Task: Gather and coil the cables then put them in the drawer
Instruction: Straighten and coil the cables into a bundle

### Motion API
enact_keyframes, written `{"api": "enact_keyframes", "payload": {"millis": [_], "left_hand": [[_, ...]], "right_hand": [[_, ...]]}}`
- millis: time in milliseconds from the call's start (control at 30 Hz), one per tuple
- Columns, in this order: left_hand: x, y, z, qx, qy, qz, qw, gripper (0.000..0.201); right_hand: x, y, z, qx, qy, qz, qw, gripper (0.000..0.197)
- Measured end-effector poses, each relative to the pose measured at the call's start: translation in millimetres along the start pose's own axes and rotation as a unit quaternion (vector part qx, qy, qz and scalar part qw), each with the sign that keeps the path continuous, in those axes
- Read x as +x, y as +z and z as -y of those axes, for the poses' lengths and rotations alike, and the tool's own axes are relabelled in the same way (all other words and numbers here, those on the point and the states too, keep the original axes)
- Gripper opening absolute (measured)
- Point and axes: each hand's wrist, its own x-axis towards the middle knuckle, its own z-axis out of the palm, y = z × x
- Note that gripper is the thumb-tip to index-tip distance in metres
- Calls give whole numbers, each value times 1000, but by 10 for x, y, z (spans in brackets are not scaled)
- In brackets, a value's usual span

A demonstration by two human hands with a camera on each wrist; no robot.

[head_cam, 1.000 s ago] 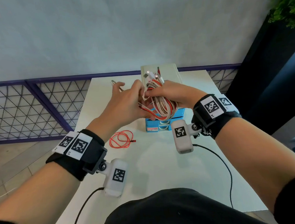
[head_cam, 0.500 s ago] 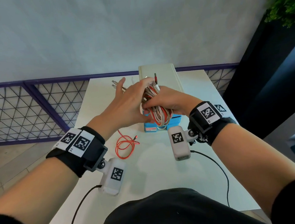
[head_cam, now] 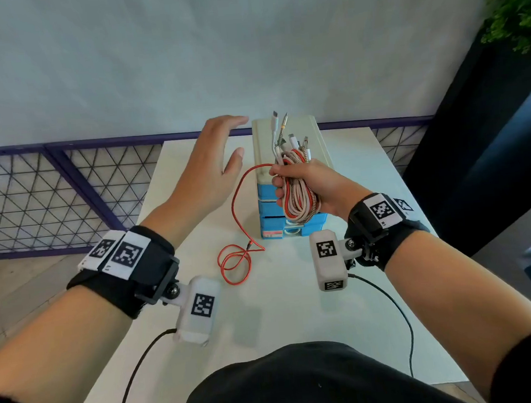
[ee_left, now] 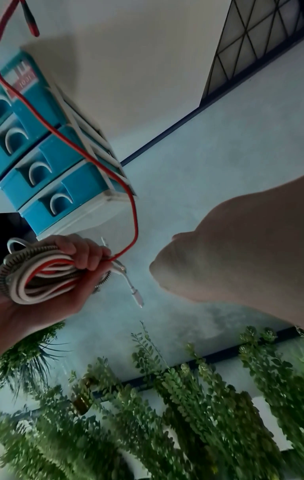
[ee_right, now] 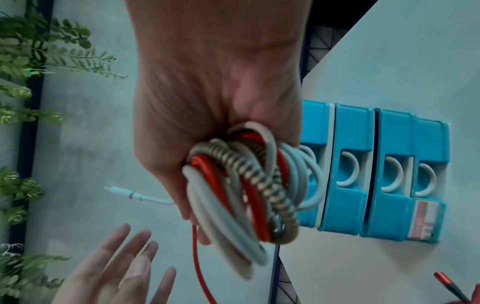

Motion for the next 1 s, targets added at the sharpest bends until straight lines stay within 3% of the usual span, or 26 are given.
{"api": "enact_keyframes", "payload": {"millis": [100,233,367,433,500,767,867,1000], "left_hand": [[-1,20,-19,7,43,-7,999,33],[19,-22,-55,65,154,-36,985,14],[68,-29,51,146,250,42,956,37],[75,-38,151,220,244,72,942,53],[67,-28,199,265,236,74,932,57],[100,67,170,252,253,14,934,31],[124,28,149,259,269,25,928,21],[139,-34,184,273,220,35,936,15]], "right_hand": [[5,18,17,-13,4,11,1000,10],[3,38,37,-44,19,24,999,12],[-27,70,79,-37,44,65,996,14],[-45,77,97,-24,54,88,994,16],[-67,62,110,0,61,110,992,17],[-100,92,131,-1,75,139,987,17],[-98,89,141,-49,63,122,989,18],[-77,99,143,-130,33,61,989,5]]}}
